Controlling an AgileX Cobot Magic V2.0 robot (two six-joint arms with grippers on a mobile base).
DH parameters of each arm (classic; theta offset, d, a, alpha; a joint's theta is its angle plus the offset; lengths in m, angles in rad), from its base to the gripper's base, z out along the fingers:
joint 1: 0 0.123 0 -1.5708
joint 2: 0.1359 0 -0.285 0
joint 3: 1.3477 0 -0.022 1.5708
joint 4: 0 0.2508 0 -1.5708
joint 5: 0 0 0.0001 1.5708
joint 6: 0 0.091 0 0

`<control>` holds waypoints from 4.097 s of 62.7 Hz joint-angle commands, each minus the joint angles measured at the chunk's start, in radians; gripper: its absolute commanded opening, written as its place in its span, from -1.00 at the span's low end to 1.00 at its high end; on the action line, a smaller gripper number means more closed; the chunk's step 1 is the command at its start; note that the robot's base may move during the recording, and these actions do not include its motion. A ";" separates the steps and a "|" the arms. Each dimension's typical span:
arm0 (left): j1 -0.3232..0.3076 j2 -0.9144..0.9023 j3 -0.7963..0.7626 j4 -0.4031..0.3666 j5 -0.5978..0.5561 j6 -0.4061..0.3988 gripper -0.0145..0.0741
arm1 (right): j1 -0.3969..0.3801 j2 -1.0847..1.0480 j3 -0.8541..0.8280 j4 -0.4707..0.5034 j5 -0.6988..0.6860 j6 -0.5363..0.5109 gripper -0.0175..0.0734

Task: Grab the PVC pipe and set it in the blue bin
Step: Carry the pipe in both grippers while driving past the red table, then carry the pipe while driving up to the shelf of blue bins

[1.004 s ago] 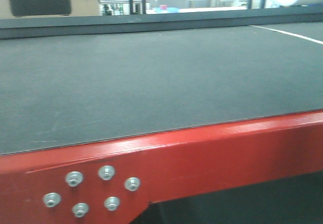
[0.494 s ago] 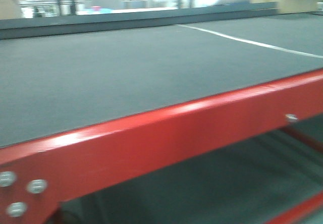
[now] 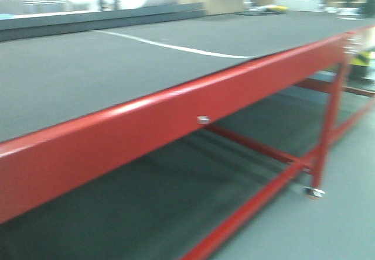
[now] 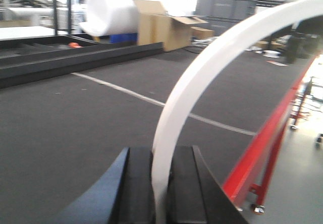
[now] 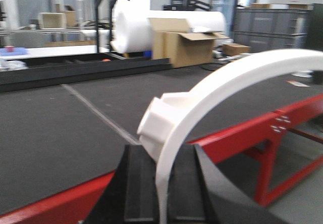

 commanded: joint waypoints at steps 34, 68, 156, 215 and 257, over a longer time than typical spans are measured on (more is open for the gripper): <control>-0.006 -0.006 -0.004 0.002 -0.027 -0.007 -0.92 | 0.001 -0.006 0.000 -0.009 -0.026 -0.004 -0.98; -0.006 -0.006 -0.004 0.002 -0.027 -0.007 -0.92 | 0.001 -0.006 0.000 -0.009 -0.026 -0.004 -0.98; -0.006 -0.006 -0.004 0.002 -0.027 -0.007 -0.92 | 0.001 -0.006 0.000 -0.009 -0.026 -0.004 -0.98; -0.006 -0.006 -0.004 0.002 -0.027 -0.007 -0.92 | 0.001 -0.006 0.000 -0.009 -0.026 -0.004 -0.98; -0.006 -0.006 -0.004 0.002 -0.027 -0.007 -0.92 | 0.001 -0.006 0.000 -0.009 -0.026 -0.004 -0.98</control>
